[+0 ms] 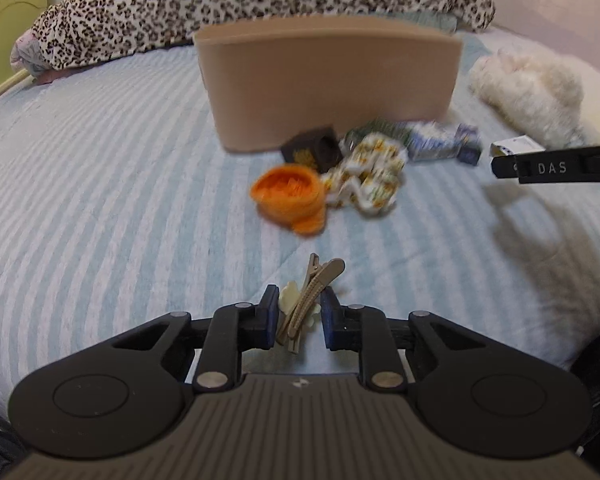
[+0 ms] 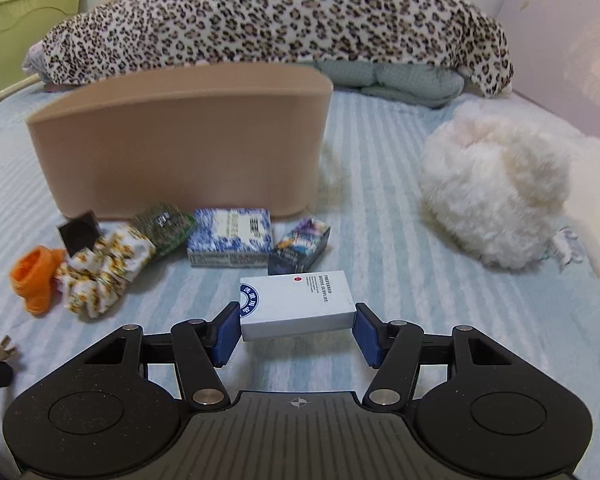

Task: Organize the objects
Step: 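Grasp the white box with the right tool while the left tool grasps the hair clip, then carry both items over the basket and open both tools to drop them, then grasp the purple box with the right tool while the left tool grasps the orange cloth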

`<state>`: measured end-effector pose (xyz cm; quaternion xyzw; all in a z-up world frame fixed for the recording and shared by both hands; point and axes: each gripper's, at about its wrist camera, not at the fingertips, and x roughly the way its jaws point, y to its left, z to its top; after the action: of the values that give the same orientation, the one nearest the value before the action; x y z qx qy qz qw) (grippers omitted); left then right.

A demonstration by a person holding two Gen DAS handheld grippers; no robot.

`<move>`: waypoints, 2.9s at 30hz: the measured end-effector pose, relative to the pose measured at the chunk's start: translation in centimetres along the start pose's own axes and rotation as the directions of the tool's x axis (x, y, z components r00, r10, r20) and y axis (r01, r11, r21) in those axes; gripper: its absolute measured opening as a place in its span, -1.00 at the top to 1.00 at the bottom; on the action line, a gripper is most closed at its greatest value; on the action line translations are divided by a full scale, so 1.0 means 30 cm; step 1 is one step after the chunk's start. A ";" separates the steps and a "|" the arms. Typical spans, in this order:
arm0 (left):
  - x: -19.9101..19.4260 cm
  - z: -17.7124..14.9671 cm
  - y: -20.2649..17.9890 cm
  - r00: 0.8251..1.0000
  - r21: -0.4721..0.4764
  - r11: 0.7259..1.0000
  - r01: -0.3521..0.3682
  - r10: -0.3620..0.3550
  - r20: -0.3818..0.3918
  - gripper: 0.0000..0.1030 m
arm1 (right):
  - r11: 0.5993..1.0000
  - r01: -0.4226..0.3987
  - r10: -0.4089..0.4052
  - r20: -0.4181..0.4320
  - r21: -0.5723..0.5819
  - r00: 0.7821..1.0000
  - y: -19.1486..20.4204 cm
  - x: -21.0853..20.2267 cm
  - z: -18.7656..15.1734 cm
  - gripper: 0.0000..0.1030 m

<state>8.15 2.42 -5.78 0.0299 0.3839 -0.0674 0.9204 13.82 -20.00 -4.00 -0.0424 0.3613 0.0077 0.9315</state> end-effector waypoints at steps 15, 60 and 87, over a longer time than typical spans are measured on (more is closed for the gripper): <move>-0.214 0.416 0.011 0.947 0.033 0.996 -0.081 0.067 0.313 0.55 | 1.000 -0.029 0.029 0.186 -0.004 0.982 0.015 -0.219 0.314 -0.10; 0.090 0.505 0.115 0.997 -0.015 1.000 -0.016 0.017 0.080 -0.75 | 0.997 -0.058 0.051 0.145 0.049 0.988 -0.042 -0.043 0.351 -0.86; 0.322 0.289 0.112 0.974 0.019 0.998 0.063 -0.057 -0.219 -0.37 | 0.998 -0.061 0.063 -0.211 0.017 0.975 -0.046 0.298 0.159 -0.59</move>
<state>21.46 3.82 -6.53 0.0373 0.4826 -0.0963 0.8697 23.69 -21.13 -6.40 -0.0268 0.4596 0.0304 0.8872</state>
